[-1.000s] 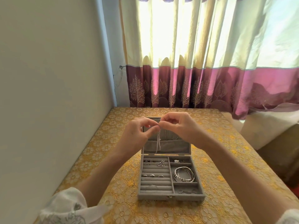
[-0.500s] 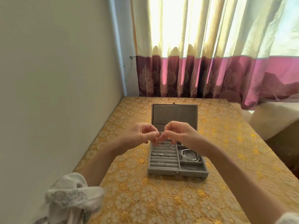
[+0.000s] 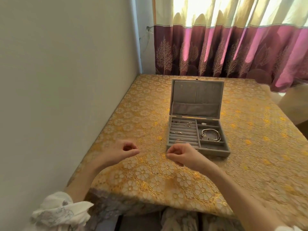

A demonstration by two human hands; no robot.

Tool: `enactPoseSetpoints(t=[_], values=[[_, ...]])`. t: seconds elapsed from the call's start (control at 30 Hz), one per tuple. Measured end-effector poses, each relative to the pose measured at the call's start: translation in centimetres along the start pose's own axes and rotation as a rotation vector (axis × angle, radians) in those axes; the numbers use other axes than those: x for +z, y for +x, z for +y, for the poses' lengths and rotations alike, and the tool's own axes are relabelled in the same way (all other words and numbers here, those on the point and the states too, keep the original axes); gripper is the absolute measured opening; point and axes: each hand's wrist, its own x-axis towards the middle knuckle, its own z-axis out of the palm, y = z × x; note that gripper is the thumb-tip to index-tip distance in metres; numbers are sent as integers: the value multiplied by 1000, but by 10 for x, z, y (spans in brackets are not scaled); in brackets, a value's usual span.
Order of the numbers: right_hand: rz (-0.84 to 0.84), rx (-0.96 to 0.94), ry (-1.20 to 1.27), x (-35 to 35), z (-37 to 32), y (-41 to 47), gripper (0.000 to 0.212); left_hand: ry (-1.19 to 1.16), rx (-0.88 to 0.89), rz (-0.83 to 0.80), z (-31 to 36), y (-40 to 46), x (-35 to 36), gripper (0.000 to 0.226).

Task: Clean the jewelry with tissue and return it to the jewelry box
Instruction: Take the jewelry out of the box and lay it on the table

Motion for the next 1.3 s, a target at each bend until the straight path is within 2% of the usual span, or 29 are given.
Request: enactPoseSetpoints(t=[0.33,0.77,0.9,1.07,1.3], values=[[241,-23,59,63,2,41,9,174,-58,160,-73,2,-30,6],[395,-197,-320,69,12,53,7,207,18,361,-104,11,-20,6],[420,-231,-345,71,16,52,8,205,64,402,-105,7,-23,25],[460,-294,-380,72,24,50,14,225,61,473,-116,11,-20,16],[506,-368,-483,73,30,45,11,248,94,523,-119,10,-17,14]])
